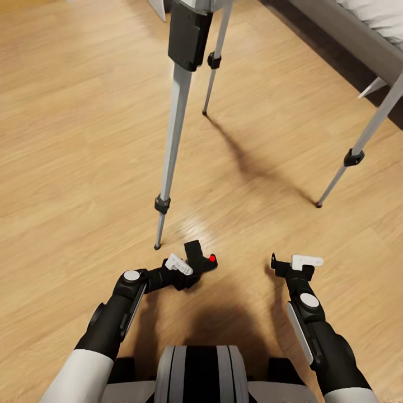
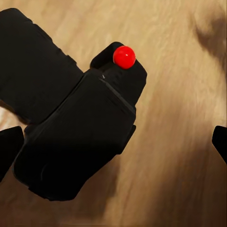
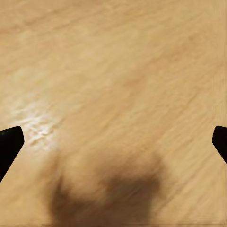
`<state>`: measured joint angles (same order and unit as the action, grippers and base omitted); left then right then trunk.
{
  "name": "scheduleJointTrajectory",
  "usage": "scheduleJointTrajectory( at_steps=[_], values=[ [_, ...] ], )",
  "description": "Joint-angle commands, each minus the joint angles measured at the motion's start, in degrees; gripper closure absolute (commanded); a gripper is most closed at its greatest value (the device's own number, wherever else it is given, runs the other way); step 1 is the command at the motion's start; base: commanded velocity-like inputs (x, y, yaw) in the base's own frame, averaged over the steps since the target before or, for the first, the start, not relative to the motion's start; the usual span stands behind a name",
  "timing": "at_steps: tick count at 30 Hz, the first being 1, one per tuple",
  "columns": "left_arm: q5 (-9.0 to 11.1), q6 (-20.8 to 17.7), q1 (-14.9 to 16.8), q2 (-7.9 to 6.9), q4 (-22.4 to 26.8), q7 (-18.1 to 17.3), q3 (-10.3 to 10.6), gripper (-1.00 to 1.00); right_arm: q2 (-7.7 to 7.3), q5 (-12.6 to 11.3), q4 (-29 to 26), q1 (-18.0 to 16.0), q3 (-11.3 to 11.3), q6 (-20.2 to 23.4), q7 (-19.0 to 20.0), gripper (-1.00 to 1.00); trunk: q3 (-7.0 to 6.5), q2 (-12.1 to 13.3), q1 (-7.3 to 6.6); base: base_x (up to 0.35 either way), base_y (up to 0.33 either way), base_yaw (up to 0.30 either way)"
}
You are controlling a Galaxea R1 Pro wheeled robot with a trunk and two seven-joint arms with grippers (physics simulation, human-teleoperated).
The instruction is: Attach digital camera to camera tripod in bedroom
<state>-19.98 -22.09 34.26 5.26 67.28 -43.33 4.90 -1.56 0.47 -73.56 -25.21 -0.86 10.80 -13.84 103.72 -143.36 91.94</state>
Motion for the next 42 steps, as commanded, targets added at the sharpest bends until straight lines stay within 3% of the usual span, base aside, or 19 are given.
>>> scheduleJointTrajectory(
  at_steps=[1,6,28,36,39,42],
  values=[
    [-0.3,-0.3,0.0,0.02,0.0,-0.3,-0.1,-1.0,-0.03,0.1,-0.1,0.0,0.1,0.4,-0.2,-1.0,0.26,0.0,0.02,0.0,0.0,0.0],
    [-0.3,-0.3,0.0,-0.04,-0.2,0.3,-0.1,-1.0,-0.03,0.1,-0.1,0.0,0.1,0.4,-0.2,-1.0,1.28,-0.1,0.14,0.0,0.0,0.0],
    [-0.3,-0.3,0.0,-0.39,-0.2,1.3,-0.1,-1.0,-0.03,0.1,0.0,0.0,0.1,0.4,-0.2,-1.0,1.28,-0.1,0.22,0.0,0.0,0.0],
    [-0.4,-0.3,0.0,-0.66,-0.1,4.0,-0.2,-1.0,-0.03,0.1,-0.1,0.0,0.1,0.4,-0.2,-1.0,1.28,-0.1,0.22,0.0,0.0,0.0],
    [-1.2,-0.3,0.0,-0.67,-0.2,4.8,-0.2,-1.0,-0.03,0.1,-0.1,0.0,0.1,0.4,-0.2,-1.0,1.28,-0.1,0.22,0.0,0.0,0.0],
    [-4.9,-0.3,0.0,-0.43,-0.2,5.3,-0.2,-1.0,-0.03,0.1,-0.1,0.0,0.1,0.4,-0.2,-1.0,1.28,-0.1,0.22,0.0,0.0,0.0]
  ],
)
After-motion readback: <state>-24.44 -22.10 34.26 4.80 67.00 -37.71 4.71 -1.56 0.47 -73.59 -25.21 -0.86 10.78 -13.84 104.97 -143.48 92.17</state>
